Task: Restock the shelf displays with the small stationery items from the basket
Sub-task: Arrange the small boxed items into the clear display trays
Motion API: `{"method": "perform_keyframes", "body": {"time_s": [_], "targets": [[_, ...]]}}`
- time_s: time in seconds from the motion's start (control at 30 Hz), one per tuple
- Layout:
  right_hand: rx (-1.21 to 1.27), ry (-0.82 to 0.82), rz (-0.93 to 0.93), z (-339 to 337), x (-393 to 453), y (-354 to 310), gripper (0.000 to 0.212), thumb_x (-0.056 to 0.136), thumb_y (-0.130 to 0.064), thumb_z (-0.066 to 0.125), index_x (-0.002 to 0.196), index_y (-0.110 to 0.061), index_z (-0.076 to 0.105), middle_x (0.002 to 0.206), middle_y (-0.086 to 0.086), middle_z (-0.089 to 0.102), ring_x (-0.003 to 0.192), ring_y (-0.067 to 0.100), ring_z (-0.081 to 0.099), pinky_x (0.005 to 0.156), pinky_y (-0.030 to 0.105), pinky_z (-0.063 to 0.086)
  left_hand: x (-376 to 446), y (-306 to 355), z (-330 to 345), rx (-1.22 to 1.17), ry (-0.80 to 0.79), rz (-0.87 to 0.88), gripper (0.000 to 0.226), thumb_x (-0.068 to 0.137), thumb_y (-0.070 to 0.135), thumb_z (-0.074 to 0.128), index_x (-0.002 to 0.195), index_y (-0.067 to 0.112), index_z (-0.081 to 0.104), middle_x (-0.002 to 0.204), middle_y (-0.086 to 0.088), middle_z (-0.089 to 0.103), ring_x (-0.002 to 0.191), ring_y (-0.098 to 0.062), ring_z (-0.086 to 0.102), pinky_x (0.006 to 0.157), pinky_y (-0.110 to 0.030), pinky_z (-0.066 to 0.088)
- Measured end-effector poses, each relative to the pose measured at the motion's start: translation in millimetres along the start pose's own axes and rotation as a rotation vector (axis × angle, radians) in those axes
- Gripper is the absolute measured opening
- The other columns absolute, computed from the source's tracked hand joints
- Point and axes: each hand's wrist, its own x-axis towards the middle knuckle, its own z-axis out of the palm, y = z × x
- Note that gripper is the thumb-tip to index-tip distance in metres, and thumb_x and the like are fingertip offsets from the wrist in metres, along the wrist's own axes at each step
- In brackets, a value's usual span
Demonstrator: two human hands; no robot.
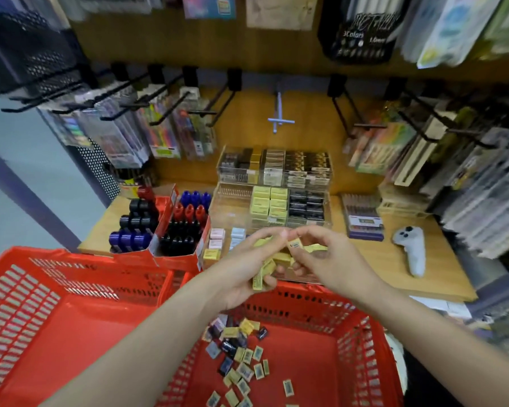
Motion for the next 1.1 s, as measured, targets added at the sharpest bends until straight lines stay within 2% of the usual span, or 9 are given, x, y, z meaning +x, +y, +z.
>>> {"method": "perform_keyframes", "body": {"time_s": [0.1,0.27,0.4,0.5,0.63,0.73,0.87,0.97,1.1], "targets": [[-0.005,0.040,0.030,-1,7,5,0.022,0.094,-0.007,0.063,0.098,-0.029,0.066,0.104,0.005,0.062,0.063,0.019,0.071,0.064,0.036,0.061,18,4,1,0.018,-0.033,0.011,0.038,0.082,0.049,0.069,0.110,0.024,0.069,0.084,-0.004,0.062,0.062,-0.013,0.053,0.041,-0.018,0.037],[0.104,0.157,0.143,-16,15,7,0.030,0.091,-0.011,0.067,0.115,-0.026,0.057,0.098,-0.001,0.064,0.069,0.016,0.073,0.062,0.027,0.059,39,6,3,-0.050,0.080,-0.052,0.020,0.093,0.028,0.066,0.112,0.021,0.067,0.084,-0.008,0.068,0.056,-0.013,0.051,0.035,-0.017,0.031],[0.182,0.228,0.214,-47,23,16,0.017,0.088,-0.009,0.070,0.101,-0.019,0.072,0.107,0.011,0.065,0.079,0.020,0.074,0.072,0.030,0.060,43,3,-14,0.059,0.248,-0.052,0.012,0.094,0.021,0.065,0.106,0.023,0.068,0.094,-0.010,0.071,0.053,-0.010,0.050,0.035,-0.019,0.033],[0.234,0.296,0.352,-57,25,38,0.020,0.086,-0.012,0.074,0.105,-0.007,0.073,0.109,0.009,0.071,0.091,0.019,0.071,0.089,0.035,0.057,39,-4,-24,0.113,0.291,-0.054,0.010,0.093,0.022,0.067,0.103,0.023,0.068,0.100,-0.012,0.070,0.053,-0.010,0.049,0.037,-0.019,0.033],[0.536,0.303,0.585,-47,26,58,0.008,0.093,0.000,0.061,0.098,0.002,0.067,0.117,0.013,0.066,0.101,0.021,0.066,0.082,0.027,0.057,36,-12,-26,-0.129,0.254,-0.144,0.015,0.095,0.020,0.063,0.111,0.019,0.065,0.096,-0.012,0.071,0.052,-0.013,0.048,0.035,-0.017,0.031],[0.206,0.278,0.485,-35,31,70,0.014,0.092,0.000,0.063,0.100,-0.011,0.068,0.112,0.010,0.067,0.100,0.019,0.066,0.093,0.029,0.053,35,-14,-20,-0.262,0.196,-0.205,0.020,0.091,0.017,0.065,0.112,0.015,0.065,0.089,-0.012,0.072,0.052,-0.013,0.046,0.034,-0.017,0.030],[-0.346,0.269,0.217,-21,48,79,0.023,0.091,-0.007,0.066,0.113,-0.015,0.068,0.107,-0.004,0.066,0.091,0.007,0.059,0.074,0.007,0.041,36,-11,-12,-0.281,0.137,-0.225,0.018,0.096,0.015,0.057,0.111,0.015,0.067,0.085,-0.011,0.073,0.052,-0.012,0.045,0.035,-0.016,0.029],[-0.501,0.257,0.112,-7,59,89,0.025,0.091,-0.008,0.067,0.115,-0.013,0.069,0.112,0.000,0.066,0.088,0.005,0.057,0.074,0.004,0.039,38,-10,-13,-0.267,0.162,-0.231,0.020,0.099,0.015,0.053,0.113,0.016,0.067,0.082,-0.010,0.074,0.051,-0.011,0.044,0.034,-0.015,0.029],[-0.537,0.276,0.018,11,67,97,0.029,0.084,-0.011,0.075,0.112,-0.008,0.070,0.108,0.007,0.066,0.086,0.010,0.057,0.082,0.014,0.043,39,-8,-15,-0.298,0.194,-0.218,0.020,0.099,0.014,0.052,0.112,0.016,0.067,0.084,-0.012,0.072,0.052,-0.012,0.043,0.035,-0.016,0.030]]}}
